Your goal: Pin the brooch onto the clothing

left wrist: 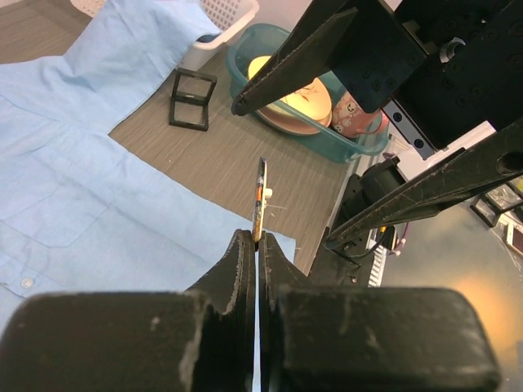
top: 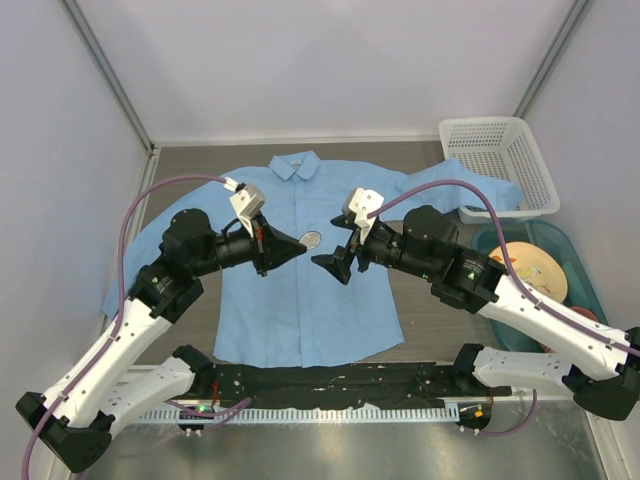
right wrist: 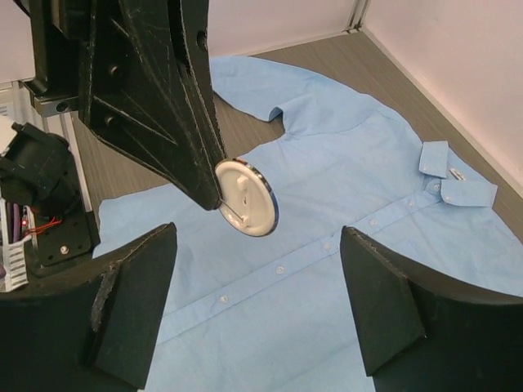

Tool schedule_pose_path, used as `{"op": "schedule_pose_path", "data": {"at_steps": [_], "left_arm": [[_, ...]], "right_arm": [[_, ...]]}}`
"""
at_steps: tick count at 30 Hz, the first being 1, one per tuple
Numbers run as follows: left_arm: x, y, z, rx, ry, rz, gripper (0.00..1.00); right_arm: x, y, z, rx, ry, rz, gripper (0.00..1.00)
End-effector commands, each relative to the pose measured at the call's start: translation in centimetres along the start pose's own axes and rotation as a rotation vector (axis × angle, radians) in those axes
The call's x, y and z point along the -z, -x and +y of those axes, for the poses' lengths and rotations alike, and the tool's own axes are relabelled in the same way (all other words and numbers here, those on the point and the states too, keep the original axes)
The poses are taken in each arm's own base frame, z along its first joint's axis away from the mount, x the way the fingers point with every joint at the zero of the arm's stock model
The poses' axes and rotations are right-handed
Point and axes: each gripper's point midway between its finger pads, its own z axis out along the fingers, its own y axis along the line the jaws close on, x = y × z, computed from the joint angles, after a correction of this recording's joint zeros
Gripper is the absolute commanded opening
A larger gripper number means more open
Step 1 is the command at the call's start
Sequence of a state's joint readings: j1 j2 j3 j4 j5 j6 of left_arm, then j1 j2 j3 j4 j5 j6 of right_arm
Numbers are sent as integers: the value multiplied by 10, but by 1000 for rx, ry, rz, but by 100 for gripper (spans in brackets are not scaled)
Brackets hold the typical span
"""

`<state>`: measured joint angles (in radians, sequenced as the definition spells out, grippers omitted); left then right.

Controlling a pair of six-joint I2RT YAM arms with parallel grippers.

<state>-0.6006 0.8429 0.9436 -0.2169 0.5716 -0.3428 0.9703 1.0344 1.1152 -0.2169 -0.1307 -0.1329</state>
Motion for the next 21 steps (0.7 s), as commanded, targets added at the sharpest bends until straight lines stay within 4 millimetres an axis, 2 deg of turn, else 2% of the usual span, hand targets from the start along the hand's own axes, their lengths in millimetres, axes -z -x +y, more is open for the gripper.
{"op": "schedule_pose_path", "data": {"at_steps": [1, 9, 21], "left_arm": [[2, 23, -11, -28, -34, -75, 0], [2, 27, -14, -14, -44, -88, 0], [2, 21, -14, -6, -56, -76, 0]], "right_arm": [[-2, 25, -11, 42, -63, -90, 84], [-10, 25, -14, 42, -81, -80, 72], [-12, 31, -16, 20, -93, -98, 70]]}}
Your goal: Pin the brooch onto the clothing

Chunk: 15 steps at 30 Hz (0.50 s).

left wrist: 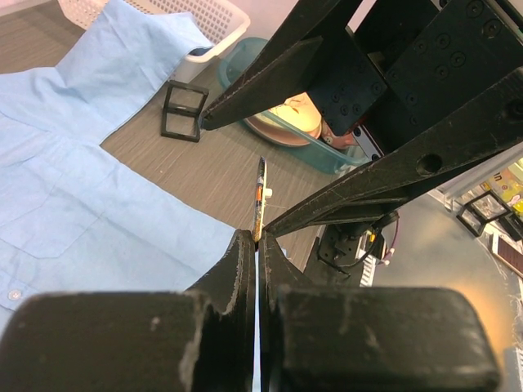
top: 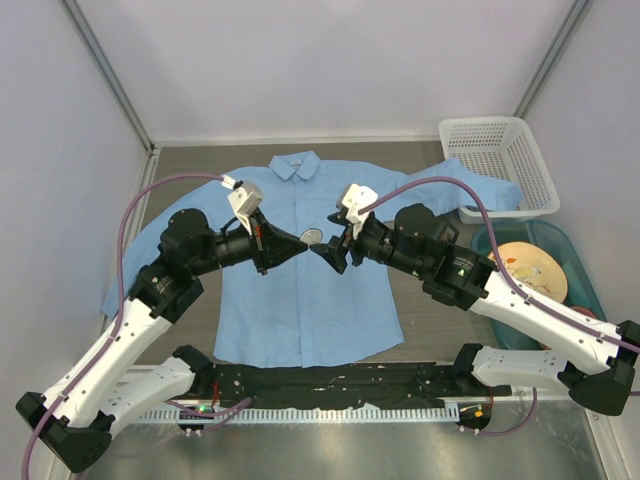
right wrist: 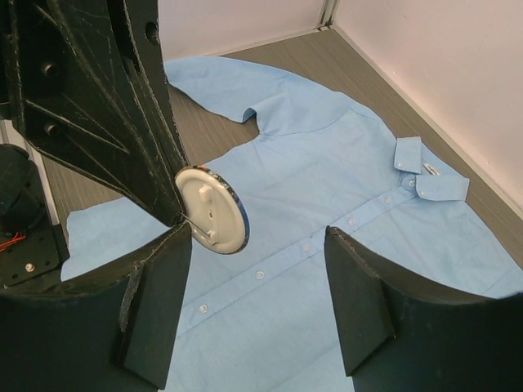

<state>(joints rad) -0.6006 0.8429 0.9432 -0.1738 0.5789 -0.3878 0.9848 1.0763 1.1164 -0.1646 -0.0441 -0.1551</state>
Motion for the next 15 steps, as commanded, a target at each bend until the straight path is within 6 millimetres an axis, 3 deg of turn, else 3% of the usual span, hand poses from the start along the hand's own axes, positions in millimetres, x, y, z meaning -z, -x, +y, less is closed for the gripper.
{"op": "schedule_pose_path", "data": {"at_steps": [1, 15], "left_arm": [[2, 11, -9, -28, -38, -43, 0], [-1, 4, -8, -15, -50, -20, 0]], "right_arm": [[1, 33, -4, -11, -18, -98, 70], [1, 35, -5, -7, -25, -101, 68]]}}
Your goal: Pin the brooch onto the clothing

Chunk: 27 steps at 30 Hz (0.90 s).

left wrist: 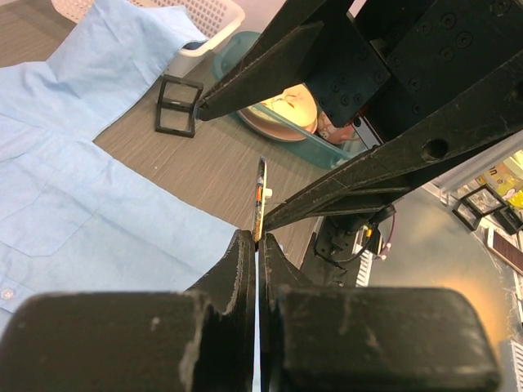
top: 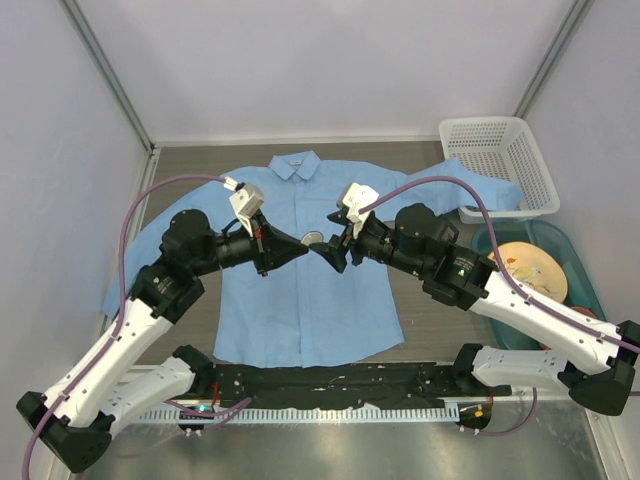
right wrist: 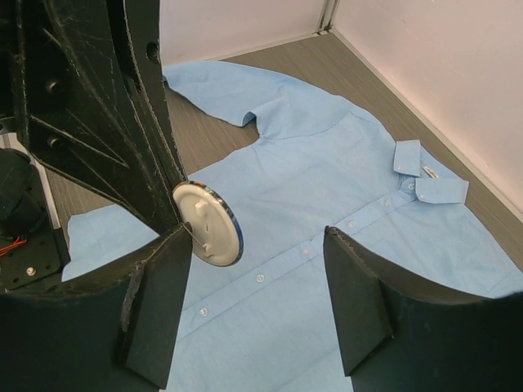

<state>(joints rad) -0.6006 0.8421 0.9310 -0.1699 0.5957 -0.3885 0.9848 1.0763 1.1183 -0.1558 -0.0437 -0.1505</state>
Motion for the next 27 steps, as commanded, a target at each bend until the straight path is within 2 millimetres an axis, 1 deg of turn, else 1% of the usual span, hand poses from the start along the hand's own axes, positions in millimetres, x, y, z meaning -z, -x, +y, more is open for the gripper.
{"op": "schedule_pose_path", "data": {"at_steps": [1, 5, 10, 12, 15, 16, 19, 22, 24, 27], "left_arm": [[0, 9, -7, -21, -36, -32, 0], [0, 9, -8, -21, -39, -31, 0], [0, 7, -6, -21, -33, -31, 0], [0, 7, -5, -20, -26, -31, 0], [0, 8, -5, -27, -28, -36, 0], [0, 7, -5, -25, -28, -36, 0], [0, 9, -6, -34, -34, -41, 0], [0, 8, -9, -42, -52, -44, 0], [1, 7, -10, -48, -58, -47, 0], [1, 7, -10, -51, -63, -49, 0]], "right_arm": [[0, 30, -5, -1, -22, -84, 67], [0, 28, -5, 0, -22, -81, 53], [1, 31, -3, -1, -14, -85, 38], [0, 29, -1, -9, -6, -80, 36], [2, 30, 3, -21, 17, -84, 28], [3, 31, 3, -24, 19, -84, 23], [3, 30, 5, -33, 31, -82, 16], [2, 29, 8, -42, 44, -79, 10], [4, 29, 9, -44, 50, -79, 10], [4, 27, 10, -43, 52, -75, 7]]}}
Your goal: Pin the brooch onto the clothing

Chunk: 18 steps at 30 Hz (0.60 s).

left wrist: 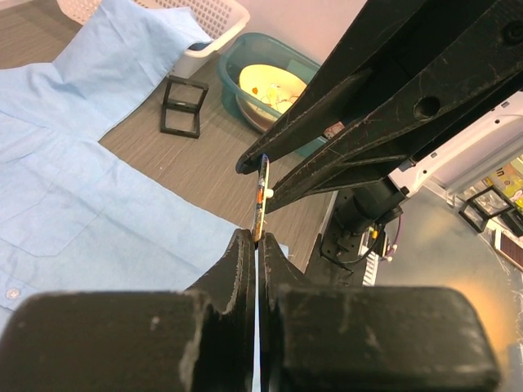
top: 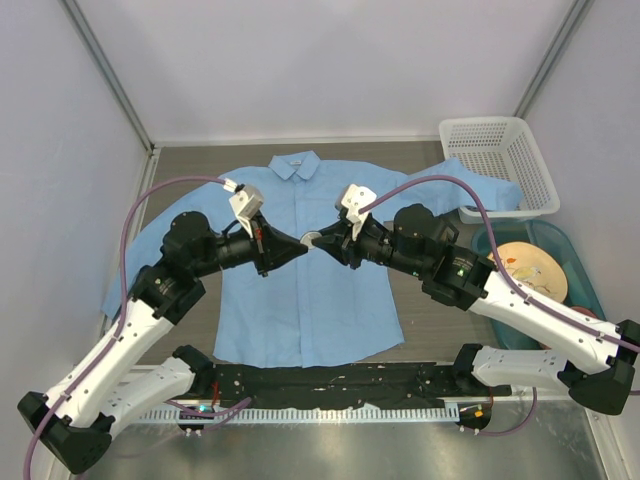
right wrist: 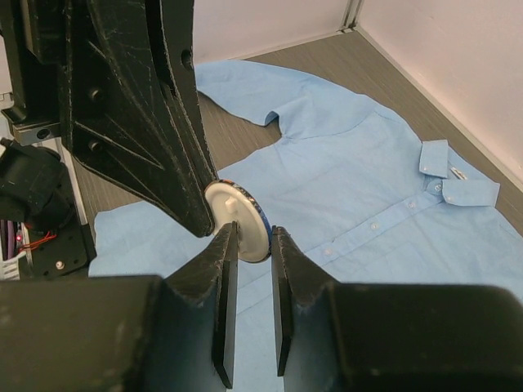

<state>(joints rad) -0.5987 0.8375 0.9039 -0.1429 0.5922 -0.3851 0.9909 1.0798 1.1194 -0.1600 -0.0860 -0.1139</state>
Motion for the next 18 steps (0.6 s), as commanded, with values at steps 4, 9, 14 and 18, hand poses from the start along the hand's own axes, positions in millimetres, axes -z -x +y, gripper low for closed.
{"op": "schedule_pose_path", "data": {"at_steps": [4, 9, 14, 18], "left_arm": [[3, 11, -17, -53, -80, -45, 0], [2, 9, -17, -58, -87, -41, 0], [4, 8, -14, -92, -70, -25, 0], [8, 0, -9, -168, -57, 9, 0]], "right_arm": [[6, 27, 0, -3, 9, -78, 1], [10, 27, 2, -2, 21, -84, 1], [13, 26, 0, 25, 18, -40, 32], [22, 25, 10, 81, 90, 15, 56]]}}
